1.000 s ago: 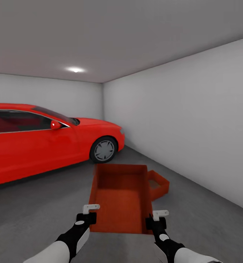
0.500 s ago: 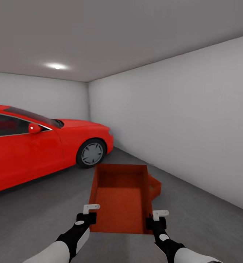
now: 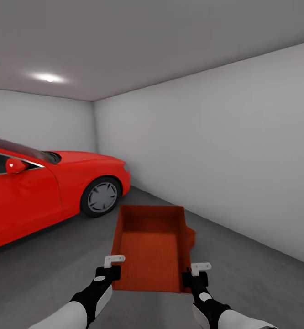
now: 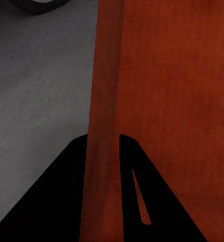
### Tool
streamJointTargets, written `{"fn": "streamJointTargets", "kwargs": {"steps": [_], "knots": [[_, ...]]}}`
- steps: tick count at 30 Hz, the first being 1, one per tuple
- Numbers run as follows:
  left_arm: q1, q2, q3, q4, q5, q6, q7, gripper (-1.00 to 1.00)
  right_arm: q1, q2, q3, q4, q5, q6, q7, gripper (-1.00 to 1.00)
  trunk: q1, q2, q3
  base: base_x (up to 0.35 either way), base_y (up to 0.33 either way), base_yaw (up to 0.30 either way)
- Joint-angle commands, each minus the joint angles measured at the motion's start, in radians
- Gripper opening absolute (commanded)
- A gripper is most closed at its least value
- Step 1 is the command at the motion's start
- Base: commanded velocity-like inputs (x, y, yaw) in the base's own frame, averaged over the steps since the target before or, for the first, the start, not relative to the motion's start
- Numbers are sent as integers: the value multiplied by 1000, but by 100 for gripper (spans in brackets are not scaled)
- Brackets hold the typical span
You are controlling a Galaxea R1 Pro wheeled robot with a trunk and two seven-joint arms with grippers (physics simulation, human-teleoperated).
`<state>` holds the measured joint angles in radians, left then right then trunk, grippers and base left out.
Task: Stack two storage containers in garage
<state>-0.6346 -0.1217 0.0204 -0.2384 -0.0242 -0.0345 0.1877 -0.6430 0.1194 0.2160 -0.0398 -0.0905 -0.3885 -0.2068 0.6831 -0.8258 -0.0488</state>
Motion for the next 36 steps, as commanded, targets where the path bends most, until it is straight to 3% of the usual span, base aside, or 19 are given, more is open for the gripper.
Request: {"fn": "streamJointTargets", "kwargs": {"steps": [1,24,36], "knots": [[-1,-1,18,1,-2,-2,7,-100,-1,0,-9,1,-21,-7,-5,-100,1,-1,-2,306,197,-27],[-1,-1,18,1,-2,-2,7,-100,-1,0,-9,1,-21,-10,-5,-100,1,-1,-2,306,197,-4],[-2,-1,18,1,-3,-2,7,-100,-1,-1,-9,1,-21,-10,-5,-100,1,-1,-2,305,200,-252]]}}
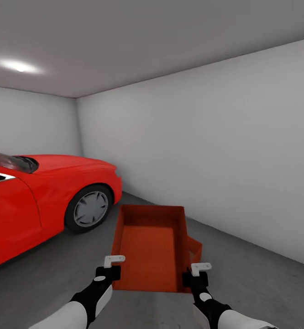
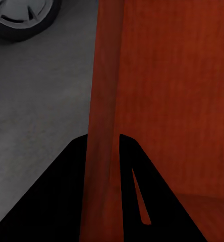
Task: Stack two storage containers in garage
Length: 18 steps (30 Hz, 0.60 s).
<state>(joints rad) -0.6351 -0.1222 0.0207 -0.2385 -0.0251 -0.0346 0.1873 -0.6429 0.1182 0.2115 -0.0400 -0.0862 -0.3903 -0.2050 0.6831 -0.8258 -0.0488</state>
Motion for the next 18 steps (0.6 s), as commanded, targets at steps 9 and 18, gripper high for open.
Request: {"fn": "streamJointTargets", "kwargs": {"steps": [9,18], "knots": [[-1,0,18,1,-1,-2,8,-100,-1,0,-4,2,-26,-9,-7,-100,1,-1,-2,296,224,-282],[0,0,18,1,-2,-2,8,-100,-1,0,-4,2,-26,-8,-7,-100,1,-1,-2,289,237,-282]]}}
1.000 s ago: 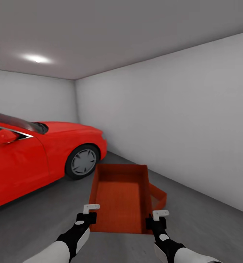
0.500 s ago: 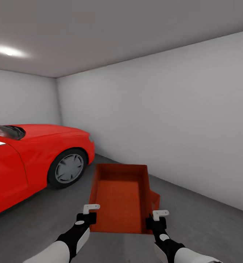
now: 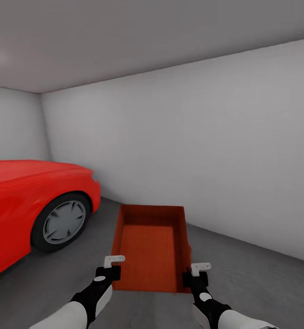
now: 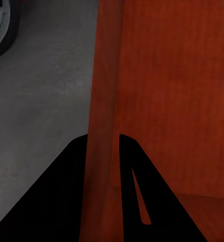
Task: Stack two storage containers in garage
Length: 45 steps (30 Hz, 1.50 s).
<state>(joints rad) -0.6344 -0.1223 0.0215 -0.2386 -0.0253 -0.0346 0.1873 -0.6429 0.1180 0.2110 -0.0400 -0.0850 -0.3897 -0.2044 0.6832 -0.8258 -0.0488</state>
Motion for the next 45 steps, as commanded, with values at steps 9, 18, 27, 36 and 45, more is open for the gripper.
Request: {"fn": "streamJointTargets", "kwargs": {"steps": [9,18,27,36,45], "knots": [[-1,0,17,1,-2,-2,7,-100,-1,0,-4,2,-27,-9,-7,-100,1,-1,-2,275,255,-274],[-2,0,17,1,-1,-2,7,-100,-1,0,-4,2,-27,-9,-7,-100,1,-1,-2,264,262,-52],[-2,-1,17,1,-2,-2,7,-100,-1,0,-4,2,-27,-8,-7,-100,1,-1,-1,263,262,-27],[-2,-1,17,1,-2,-2,7,-100,-1,0,-4,2,-27,-9,-7,-100,1,-1,6,263,262,-227],[-2,-2,17,1,-2,-2,7,-100,-1,0,-4,2,-27,-9,-7,-100,1,-1,13,262,262,-260]]}}
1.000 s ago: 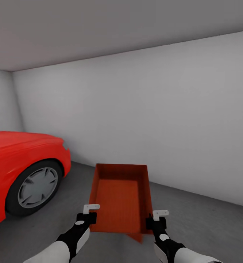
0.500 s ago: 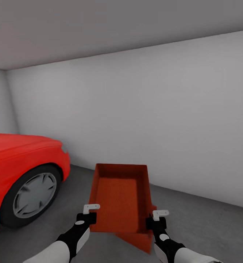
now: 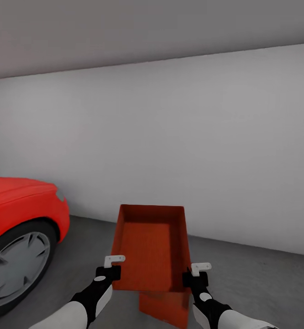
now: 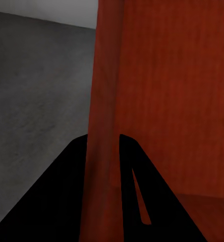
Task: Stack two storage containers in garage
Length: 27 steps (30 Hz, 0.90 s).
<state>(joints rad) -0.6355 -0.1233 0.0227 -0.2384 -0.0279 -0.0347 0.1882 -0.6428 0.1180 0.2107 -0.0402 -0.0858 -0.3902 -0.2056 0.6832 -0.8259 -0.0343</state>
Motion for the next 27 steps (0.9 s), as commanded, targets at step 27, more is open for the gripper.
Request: {"fn": "streamJointTargets", "kwargs": {"steps": [27], "knots": [[-1,-1,16,-1,0,-4,7,-100,-1,1,-4,2,-26,-9,-6,-100,1,-1,19,104,96,-260]]}}
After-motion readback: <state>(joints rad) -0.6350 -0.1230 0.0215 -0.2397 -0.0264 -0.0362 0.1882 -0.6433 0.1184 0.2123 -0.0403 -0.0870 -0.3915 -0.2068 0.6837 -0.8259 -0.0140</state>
